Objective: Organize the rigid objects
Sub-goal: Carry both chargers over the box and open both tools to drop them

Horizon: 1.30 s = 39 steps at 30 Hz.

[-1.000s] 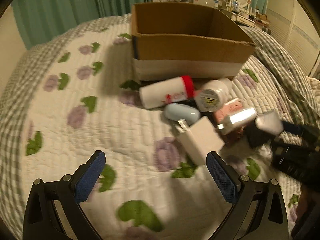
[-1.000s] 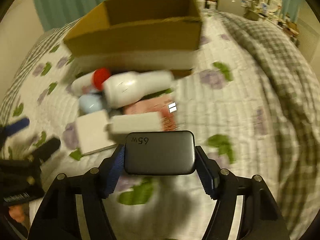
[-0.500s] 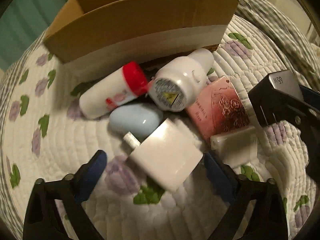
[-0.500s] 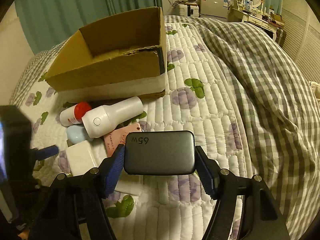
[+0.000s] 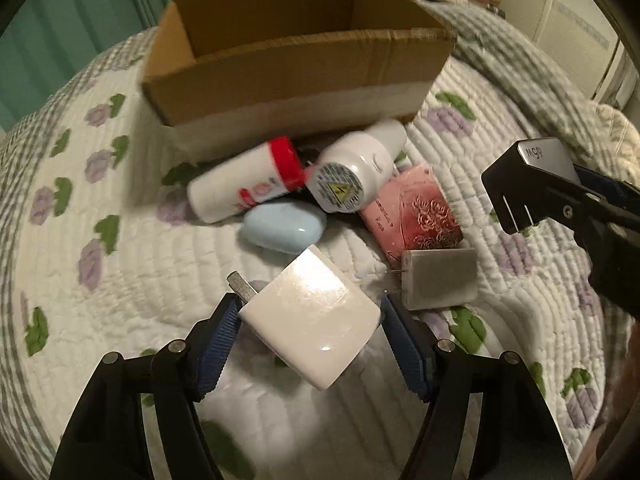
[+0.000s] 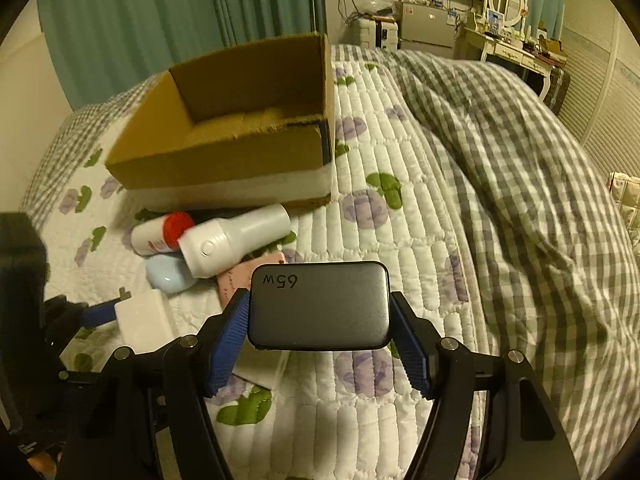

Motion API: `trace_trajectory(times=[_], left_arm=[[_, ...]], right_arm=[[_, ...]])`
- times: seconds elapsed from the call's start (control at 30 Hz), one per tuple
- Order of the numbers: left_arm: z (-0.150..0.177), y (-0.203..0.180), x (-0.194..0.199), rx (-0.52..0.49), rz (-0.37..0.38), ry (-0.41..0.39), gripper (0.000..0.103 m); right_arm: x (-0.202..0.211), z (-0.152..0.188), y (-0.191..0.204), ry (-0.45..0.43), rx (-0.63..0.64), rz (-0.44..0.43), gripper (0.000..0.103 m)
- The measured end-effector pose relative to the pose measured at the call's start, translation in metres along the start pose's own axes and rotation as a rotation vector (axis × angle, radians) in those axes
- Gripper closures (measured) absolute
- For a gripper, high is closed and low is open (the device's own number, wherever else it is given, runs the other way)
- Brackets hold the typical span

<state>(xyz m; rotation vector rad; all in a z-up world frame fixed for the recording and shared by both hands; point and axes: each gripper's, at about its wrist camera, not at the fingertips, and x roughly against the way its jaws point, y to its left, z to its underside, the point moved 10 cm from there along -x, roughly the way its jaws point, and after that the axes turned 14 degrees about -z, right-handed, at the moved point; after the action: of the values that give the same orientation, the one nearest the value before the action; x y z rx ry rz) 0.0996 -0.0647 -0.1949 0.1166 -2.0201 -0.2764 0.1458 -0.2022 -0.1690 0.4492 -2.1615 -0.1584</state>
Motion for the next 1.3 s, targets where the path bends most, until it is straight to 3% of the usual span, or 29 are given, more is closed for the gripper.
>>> trace_trajectory(times=[0.2, 0.43, 0.57, 0.73, 1.03, 1.3], left_arm=[[-0.030, 0.031, 0.055, 0.069, 0.014, -0.122, 0.031], [-0.117, 0.047, 0.091, 0.102, 0.011, -0.270, 0.031], [-0.158, 0.053, 0.080, 0.112, -0.023, -0.313, 0.031], [-0.189, 0.051, 0.036, 0.136, -0.033, -0.270, 0.031], [-0.201, 0.040, -0.033, 0.118, 0.005, -0.218, 0.028], [-0.213, 0.061, -0.021, 0.133, -0.027, -0.277, 0.025]], right_arm=[[0.029, -0.027, 0.019, -0.060, 0.041, -0.024, 0.035], [0.063, -0.108, 0.041, -0.184, 0.110, -0.044, 0.035], [0.061, -0.148, 0.049, -0.219, 0.145, -0.055, 0.035], [0.030, -0.183, 0.045, -0.211, 0.139, -0.093, 0.035], [-0.033, -0.194, 0.018, -0.164, 0.148, -0.110, 0.035], [-0.062, -0.205, 0.018, -0.159, 0.160, -0.124, 0.035]])
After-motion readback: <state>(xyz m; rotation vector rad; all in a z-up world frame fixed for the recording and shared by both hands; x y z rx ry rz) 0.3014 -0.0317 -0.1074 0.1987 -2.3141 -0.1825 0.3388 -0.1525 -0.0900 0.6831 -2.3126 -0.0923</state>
